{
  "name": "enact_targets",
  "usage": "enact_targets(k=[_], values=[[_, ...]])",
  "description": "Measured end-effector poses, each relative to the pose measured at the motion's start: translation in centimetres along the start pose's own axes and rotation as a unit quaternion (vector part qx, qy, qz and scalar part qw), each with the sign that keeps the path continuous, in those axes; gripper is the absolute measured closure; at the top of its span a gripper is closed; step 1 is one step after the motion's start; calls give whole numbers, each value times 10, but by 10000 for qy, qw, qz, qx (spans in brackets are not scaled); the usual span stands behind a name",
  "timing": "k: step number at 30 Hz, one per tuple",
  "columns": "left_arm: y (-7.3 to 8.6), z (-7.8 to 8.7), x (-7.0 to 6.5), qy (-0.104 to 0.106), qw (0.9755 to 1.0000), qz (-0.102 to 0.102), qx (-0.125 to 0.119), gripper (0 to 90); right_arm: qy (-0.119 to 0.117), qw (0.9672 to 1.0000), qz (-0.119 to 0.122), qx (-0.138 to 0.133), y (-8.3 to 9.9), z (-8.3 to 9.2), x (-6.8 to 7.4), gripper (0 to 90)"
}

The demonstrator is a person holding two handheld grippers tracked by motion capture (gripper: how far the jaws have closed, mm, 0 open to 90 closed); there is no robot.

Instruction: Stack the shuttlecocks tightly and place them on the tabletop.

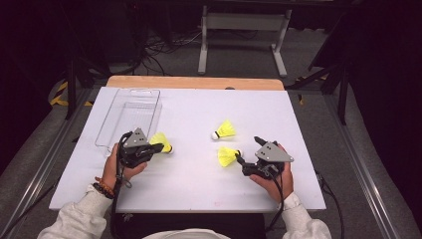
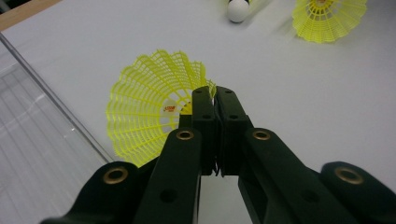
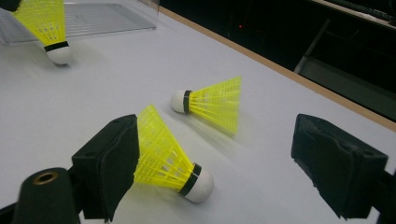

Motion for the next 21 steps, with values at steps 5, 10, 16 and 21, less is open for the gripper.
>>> enact_targets(k=[5,10,16,21], values=[[-5,-4,0,-47,10000,-43,24,866,-12,10000,-12,4,0,0,0,165],[-12,-12,-3,-64,9998,-159,63,862,-27,10000,-19,32,0,-1,1,165],[-22,-25,-10,-96,9987,-461,191,873,-58,9999,7,83,1,-3,1,166],[-29,-33,-16,-37,9976,-633,272,878,-70,9999,16,97,2,-3,0,167]])
Point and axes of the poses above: each handheld gripper's, and its own axes: z roughly backward along the jaws, y roughly out of its underside, x roughly to its left, the point moved 5 cm from there along -z, roughly forward along the jaws, and after that the axes turned 5 degrees about y, right-handed, at the moved point
